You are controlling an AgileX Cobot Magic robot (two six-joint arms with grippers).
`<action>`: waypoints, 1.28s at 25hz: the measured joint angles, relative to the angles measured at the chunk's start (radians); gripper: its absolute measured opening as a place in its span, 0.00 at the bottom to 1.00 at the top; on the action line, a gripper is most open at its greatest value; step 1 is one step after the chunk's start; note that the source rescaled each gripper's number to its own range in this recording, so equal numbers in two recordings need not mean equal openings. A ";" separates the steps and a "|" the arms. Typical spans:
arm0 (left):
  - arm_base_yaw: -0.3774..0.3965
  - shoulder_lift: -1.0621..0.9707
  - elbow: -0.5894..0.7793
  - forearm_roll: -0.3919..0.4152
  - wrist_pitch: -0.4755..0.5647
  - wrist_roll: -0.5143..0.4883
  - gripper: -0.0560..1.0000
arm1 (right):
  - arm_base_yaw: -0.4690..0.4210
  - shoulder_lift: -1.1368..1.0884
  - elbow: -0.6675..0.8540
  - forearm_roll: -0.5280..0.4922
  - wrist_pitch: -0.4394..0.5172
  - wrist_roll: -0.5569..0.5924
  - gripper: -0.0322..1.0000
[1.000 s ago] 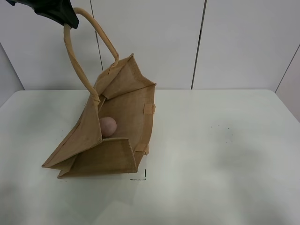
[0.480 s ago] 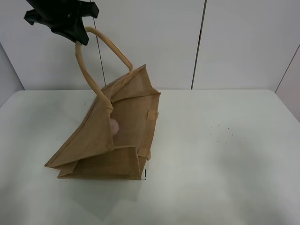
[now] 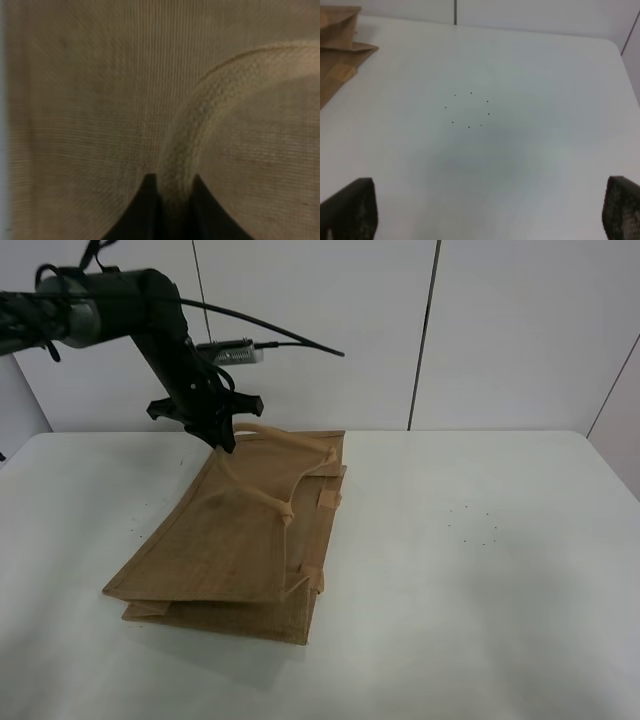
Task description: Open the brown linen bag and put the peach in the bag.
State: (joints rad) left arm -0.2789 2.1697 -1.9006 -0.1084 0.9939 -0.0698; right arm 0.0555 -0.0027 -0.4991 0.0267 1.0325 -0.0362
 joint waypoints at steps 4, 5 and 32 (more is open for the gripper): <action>0.000 0.048 0.000 -0.028 -0.008 0.024 0.38 | 0.000 0.000 0.000 0.000 0.000 0.000 1.00; 0.000 0.049 0.000 -0.028 -0.010 0.025 0.53 | 0.000 0.000 0.000 0.000 0.000 0.000 1.00; 0.294 -0.045 0.071 0.126 0.044 0.010 1.00 | 0.000 0.000 0.000 0.000 0.000 0.000 1.00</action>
State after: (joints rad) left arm 0.0156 2.1243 -1.8293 0.0175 1.0384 -0.0600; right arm 0.0555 -0.0027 -0.4991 0.0267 1.0325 -0.0362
